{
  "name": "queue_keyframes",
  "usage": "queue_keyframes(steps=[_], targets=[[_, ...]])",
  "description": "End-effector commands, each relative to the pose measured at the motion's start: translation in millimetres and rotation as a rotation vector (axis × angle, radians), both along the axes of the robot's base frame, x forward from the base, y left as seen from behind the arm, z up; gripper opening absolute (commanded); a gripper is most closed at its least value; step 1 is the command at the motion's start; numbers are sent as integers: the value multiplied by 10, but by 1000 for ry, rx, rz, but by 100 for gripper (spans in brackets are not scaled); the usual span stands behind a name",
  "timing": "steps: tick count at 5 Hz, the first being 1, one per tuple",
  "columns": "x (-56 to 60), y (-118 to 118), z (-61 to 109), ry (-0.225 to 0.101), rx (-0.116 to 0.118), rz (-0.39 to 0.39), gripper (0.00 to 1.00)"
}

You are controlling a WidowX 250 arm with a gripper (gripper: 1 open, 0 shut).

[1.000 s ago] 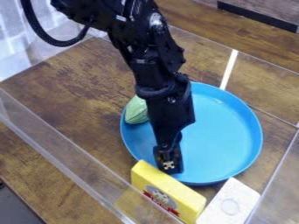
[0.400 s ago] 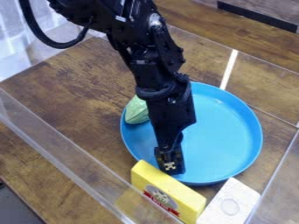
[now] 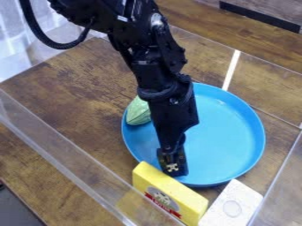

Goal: Put the yellow block in the blue tray

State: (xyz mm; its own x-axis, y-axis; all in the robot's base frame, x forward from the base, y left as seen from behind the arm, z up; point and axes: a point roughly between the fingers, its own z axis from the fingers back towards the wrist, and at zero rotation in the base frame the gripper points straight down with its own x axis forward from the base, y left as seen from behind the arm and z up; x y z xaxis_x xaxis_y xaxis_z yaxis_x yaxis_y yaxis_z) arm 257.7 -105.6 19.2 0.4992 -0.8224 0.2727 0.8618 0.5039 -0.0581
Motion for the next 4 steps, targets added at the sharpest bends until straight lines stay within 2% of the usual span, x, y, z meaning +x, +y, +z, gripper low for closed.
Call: queue_keyframes(steps=[1,4], targets=[[-72,-55,-64,35,0,-41,100],[-54,-92,-79,47,-9,-52,100]])
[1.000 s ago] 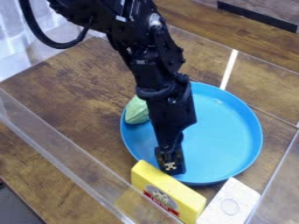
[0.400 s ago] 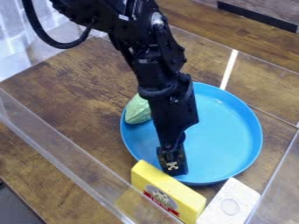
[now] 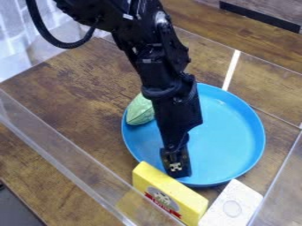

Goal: Put the yellow block in the blue tray

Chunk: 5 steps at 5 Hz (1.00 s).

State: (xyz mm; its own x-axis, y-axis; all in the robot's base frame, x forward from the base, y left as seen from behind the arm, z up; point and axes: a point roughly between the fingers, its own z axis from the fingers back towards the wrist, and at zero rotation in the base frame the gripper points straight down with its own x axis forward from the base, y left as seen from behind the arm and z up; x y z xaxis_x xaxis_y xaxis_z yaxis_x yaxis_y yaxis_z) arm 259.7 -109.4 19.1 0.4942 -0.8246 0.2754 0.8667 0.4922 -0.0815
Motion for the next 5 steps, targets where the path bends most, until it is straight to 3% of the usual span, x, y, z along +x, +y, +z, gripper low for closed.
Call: queue_keyframes(steps=[1,5], targets=[[-67,-71,-82,31,3,-45,100],[-33,-152,-92,40,-1,-70,100]])
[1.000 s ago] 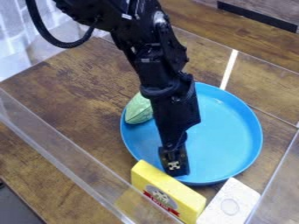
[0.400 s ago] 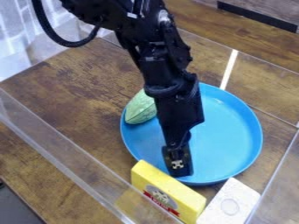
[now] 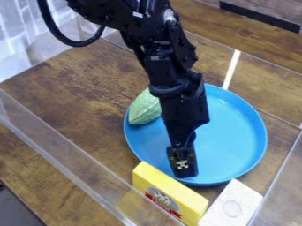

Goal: Put the yellow block in the blue tray

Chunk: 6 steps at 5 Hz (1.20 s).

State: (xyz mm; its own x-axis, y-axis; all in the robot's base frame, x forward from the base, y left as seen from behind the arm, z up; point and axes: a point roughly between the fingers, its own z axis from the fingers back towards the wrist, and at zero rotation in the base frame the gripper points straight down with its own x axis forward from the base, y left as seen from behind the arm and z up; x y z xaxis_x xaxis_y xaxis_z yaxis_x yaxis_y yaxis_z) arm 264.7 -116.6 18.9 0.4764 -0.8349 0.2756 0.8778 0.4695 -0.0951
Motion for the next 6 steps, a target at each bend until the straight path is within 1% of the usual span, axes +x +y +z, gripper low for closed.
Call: queue_keyframes(steps=[1,6], targets=[[-71,-104,-92,29,6,-48,100],[0,-221,-109,37,-4,-58,100]])
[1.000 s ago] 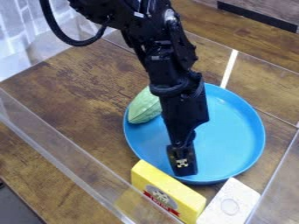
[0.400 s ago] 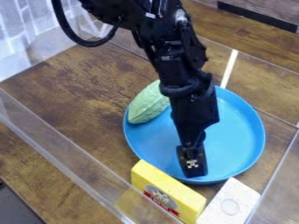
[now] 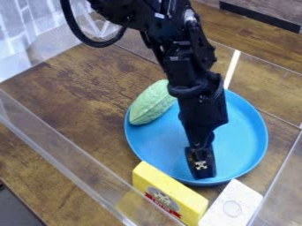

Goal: Put the yellow block in the blue tray

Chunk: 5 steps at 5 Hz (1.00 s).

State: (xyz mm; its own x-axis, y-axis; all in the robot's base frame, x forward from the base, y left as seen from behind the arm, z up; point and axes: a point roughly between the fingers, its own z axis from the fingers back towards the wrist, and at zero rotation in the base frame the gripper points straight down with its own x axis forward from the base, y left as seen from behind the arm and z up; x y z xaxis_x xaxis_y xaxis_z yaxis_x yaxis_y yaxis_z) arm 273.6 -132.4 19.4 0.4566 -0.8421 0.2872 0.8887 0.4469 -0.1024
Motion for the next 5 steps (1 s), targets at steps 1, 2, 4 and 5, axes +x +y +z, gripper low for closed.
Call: queue_keyframes(steps=[1,2,4,5], targets=[[-70,-89,-121,38,11,-34,100],[-44,-115,-129,39,13,-35,100],[-51,-114,-139,48,0,-53,100],[-54,-113,-142,53,-7,-62,100]])
